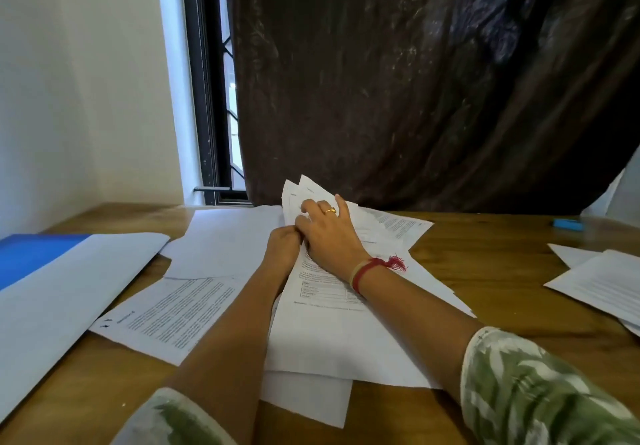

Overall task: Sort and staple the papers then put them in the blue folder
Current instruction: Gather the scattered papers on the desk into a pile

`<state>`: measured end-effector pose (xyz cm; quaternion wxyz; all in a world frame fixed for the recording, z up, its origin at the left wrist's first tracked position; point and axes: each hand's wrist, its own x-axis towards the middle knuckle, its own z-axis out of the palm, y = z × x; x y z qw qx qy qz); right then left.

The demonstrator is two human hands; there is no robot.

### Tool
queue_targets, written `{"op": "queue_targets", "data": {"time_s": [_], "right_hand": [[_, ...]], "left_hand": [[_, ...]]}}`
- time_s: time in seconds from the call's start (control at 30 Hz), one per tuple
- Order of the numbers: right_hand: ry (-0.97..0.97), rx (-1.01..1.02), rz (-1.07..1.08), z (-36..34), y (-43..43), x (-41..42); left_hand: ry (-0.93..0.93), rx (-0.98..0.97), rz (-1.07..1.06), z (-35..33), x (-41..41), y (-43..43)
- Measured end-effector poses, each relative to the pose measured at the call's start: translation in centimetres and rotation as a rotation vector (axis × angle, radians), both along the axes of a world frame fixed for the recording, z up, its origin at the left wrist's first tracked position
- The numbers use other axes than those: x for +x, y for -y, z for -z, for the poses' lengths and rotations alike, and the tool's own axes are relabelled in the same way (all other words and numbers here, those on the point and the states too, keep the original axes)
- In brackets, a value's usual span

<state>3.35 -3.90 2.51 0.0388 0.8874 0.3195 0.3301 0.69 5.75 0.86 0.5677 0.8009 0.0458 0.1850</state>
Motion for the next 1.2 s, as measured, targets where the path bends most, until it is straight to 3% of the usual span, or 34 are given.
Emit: {"op": "queue_targets", "data": {"time_s": [0.2,0.33,0.4,0.53,0.67,0.8,1.0,1.2], "right_hand": [[-0.086,0.379,-0.004,0.6,0.8,1.1],[-0.152,0.584,0.137,-2.3,4.6,1.6],[-0.26,0.735,0.286,-4.0,7.9,2.5],[-0.662,0.999,0.48,-3.3,14.9,4.2],[-0.946,1.202,0.506,-1.4,16.6,4.0],[-1.025,1.385,0.414,-0.8,16.4,4.5],[-0.956,1.369,0.346,-0.3,14.8,4.3],[-0.454,1.477,0.353,-2.0,16.8,2.7]], "left_hand": [[-0.037,-0.173,0.027,-0.6,-0.7,-0.4],[-0.107,-0.209,0.107,-0.1,-1.0,-0.5],[-0.116,-0.196,0.118,-0.1,-1.0,-0.4],[-0.108,-0.171,0.113,-0.2,-0.8,-0.3],[-0.141,-0.128,0.093,-0.3,-0.5,0.0],[-0.16,-0.127,0.085,-0.5,-0.6,-0.1],[-0.129,-0.127,0.084,-0.6,-0.9,0.0],[-0.095,-0.101,0.057,-0.4,-1.0,-0.1]]}}
